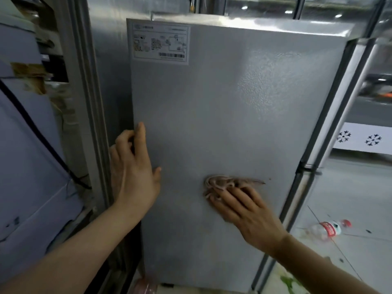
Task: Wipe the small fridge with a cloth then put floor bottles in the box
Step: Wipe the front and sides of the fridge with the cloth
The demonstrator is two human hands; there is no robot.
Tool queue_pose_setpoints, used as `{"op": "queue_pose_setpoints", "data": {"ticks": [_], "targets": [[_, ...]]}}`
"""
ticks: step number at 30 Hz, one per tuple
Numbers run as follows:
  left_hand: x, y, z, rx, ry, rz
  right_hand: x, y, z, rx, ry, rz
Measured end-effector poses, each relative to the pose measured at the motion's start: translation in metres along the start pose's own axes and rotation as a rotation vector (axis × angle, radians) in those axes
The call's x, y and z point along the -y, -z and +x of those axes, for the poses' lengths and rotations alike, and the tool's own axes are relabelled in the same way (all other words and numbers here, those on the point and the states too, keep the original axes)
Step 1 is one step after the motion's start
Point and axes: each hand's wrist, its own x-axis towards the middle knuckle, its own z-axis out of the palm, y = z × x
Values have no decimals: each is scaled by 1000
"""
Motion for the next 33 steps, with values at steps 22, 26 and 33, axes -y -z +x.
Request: {"op": "queue_pose_setpoints", "data": {"ticks": [22,26,33], "targets": [[-75,-37,-22,3,-344,130,-68,23,-45,-94,-501,24],[-92,-41,-26,-85,-408,87,-123,48,-3,-236,-655,-29],[-91,-61,-31,-22,-431,101,-90,9,-28,-331,-597,112]]}}
